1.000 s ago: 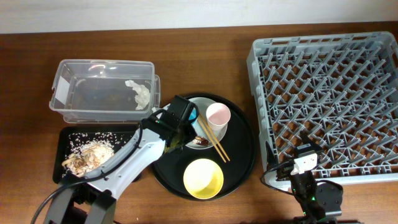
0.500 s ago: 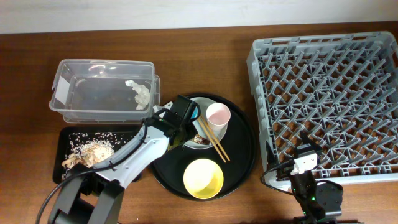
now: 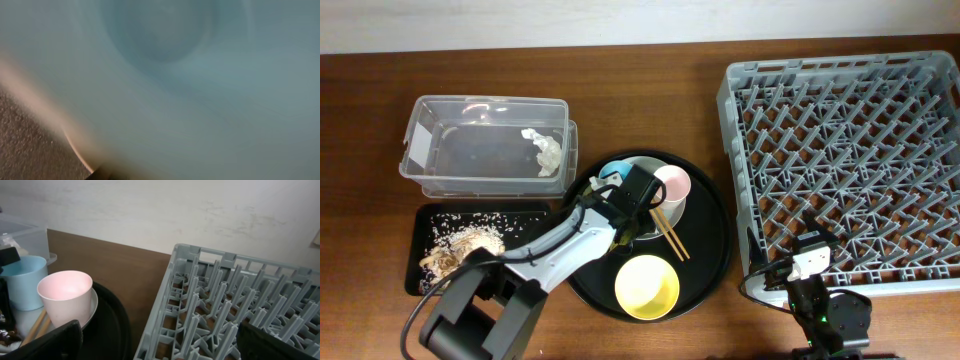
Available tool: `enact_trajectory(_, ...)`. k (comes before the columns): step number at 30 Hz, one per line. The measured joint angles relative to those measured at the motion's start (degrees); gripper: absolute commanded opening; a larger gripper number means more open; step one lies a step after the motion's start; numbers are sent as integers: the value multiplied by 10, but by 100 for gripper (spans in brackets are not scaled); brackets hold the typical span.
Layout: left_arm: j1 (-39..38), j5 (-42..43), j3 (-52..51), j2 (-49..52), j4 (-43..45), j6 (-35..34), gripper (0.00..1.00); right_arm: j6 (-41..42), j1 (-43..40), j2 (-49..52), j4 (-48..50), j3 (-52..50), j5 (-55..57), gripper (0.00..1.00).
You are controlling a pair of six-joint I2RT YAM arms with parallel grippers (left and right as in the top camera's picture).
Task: Sort waste into correct bins and load items into the dishwasher rack
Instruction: 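Grasp the gold wrapper with the left gripper and drop it in the clear bin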
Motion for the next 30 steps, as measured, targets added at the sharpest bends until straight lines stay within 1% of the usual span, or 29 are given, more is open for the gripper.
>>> enact_trajectory(1, 0, -1, 0, 2, 3, -2, 0, 0, 0, 0, 0, 0, 0, 99)
enact_trajectory(7, 0, 2, 0, 2, 4, -6, 0, 0, 0, 0, 0, 0, 0, 99)
enact_trajectory(10, 0, 6, -1, -13, -12, -6, 0, 0, 0, 0, 0, 0, 0, 99)
enact_trajectory(14, -1, -7, -3, -123, -57, -7, 0, 0, 0, 0, 0, 0, 0, 99)
enact_trajectory(16, -2, -42, -3, -180, -90, -6, 0, 0, 0, 0, 0, 0, 0, 99)
enact_trajectory(17, -2, -75, -3, -211, -106, -7, 0, 0, 0, 0, 0, 0, 0, 99)
enact_trajectory(19, 3, -139, -3, -253, -107, 0, 0, 0, 0, 0, 0, 0, 0, 99)
enact_trajectory(20, 16, -173, -4, -272, -91, 15, 2, 0, 0, 0, 0, 0, 0, 99)
enact_trajectory(22, 61, -213, -4, -295, -34, 68, 4, 0, 0, 0, 0, 0, 0, 99)
enact_trajectory(23, 113, -231, -4, -298, 9, 114, 4, 0, 0, 0, 0, 0, 0, 99)
enact_trajectory(24, 150, -232, -6, -295, 34, 136, 4, 0, 0, 0, 0, 0, 0, 99)
enact_trajectory(26, 235, -209, -5, -270, 99, 164, 11, 0, 0, 0, 0, 0, 0, 99)
enact_trajectory(28, 294, -172, -5, -231, 144, 175, 11, 0, 0, 0, 0, 0, 0, 98)
enact_trajectory(29, 329, -149, -5, -191, 174, 180, 11, 0, 0, 0, 0, 0, 0, 99)
enact_trajectory(30, 344, -139, -5, -169, 183, 182, 11, 0, 0, 0, 0, 0, 0, 99)
